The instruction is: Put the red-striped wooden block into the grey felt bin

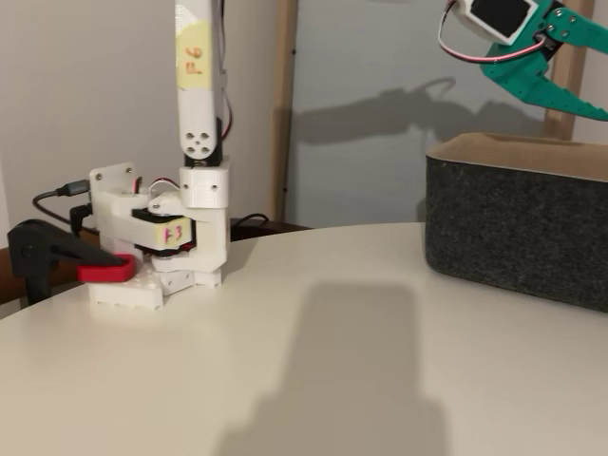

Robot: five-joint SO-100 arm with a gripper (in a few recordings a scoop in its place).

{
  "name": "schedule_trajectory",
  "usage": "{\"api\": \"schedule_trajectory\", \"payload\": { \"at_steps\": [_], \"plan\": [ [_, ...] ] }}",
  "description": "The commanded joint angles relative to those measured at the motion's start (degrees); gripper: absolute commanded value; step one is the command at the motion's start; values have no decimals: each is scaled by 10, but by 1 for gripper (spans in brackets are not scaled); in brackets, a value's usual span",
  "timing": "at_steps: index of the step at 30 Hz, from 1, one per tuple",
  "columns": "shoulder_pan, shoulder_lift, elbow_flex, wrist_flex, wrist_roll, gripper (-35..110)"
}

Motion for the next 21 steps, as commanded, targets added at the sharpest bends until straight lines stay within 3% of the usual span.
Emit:
{"api": "schedule_trajectory", "payload": {
  "at_steps": [1, 10, 21],
  "plan": [
    [-12, 83, -9, 60, 19, 20],
    [34, 227, 1, 223, 54, 19],
    [274, 414, 102, 235, 98, 7]
  ]
}}
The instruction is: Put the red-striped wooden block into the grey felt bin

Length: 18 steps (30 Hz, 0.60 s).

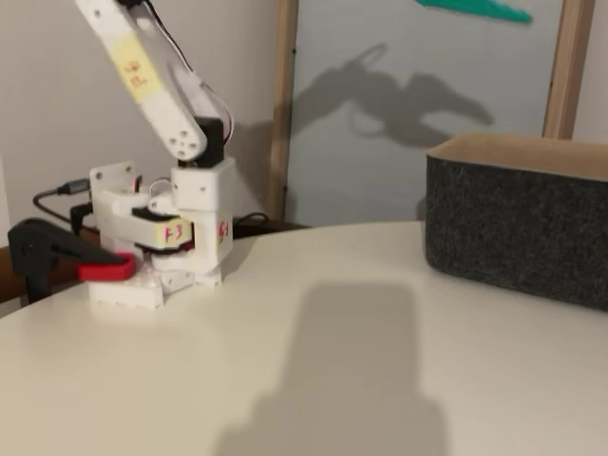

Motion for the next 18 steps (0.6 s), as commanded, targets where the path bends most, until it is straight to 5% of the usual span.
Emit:
{"api": "schedule_trajectory", "payload": {
  "at_steps": [1, 18],
  "plan": [
    [96, 65, 23, 8, 22, 6],
    [472, 218, 304, 7, 26, 0]
  ]
}}
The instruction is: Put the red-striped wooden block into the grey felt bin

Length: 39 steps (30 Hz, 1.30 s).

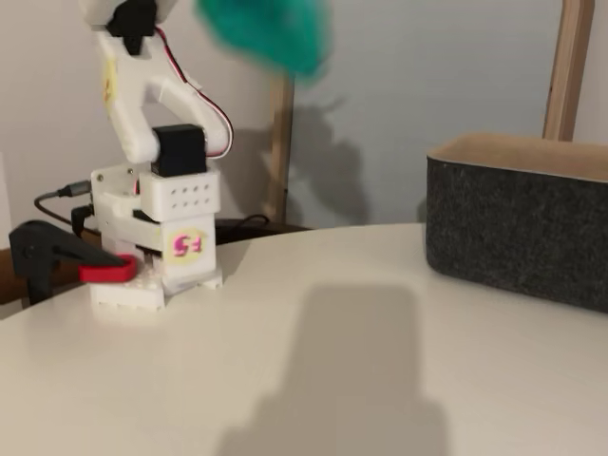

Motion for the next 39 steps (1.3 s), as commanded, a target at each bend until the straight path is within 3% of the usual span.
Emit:
{"api": "schedule_trajectory", "payload": {
  "at_steps": [1, 15, 25, 39],
  "plan": [
    [62, 47, 76, 7, -1, 0],
    [128, 276, 381, 6, 11, 0],
    [163, 436, 473, 7, 28, 0],
    [228, 446, 492, 35, 55, 0]
  ]
}}
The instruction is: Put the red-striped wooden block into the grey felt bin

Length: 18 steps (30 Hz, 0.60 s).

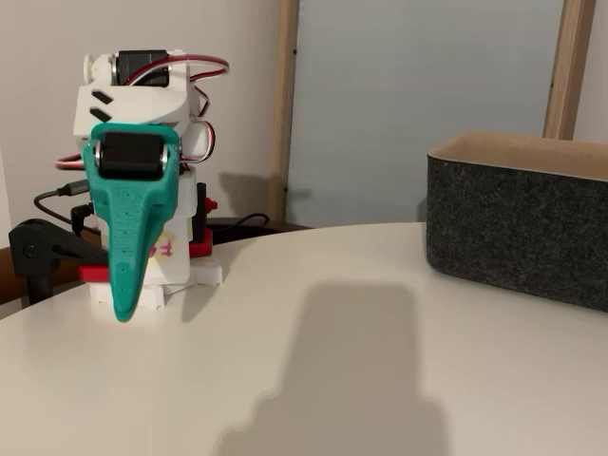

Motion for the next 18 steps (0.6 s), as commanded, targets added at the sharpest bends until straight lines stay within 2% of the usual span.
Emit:
{"api": "schedule_trajectory", "payload": {
  "at_steps": [1, 9, 18],
  "plan": [
    [7, 22, 15, 10, 2, 0],
    [-44, 23, 69, -14, -27, 0],
    [-47, 22, 69, -15, -8, 0]
  ]
}}
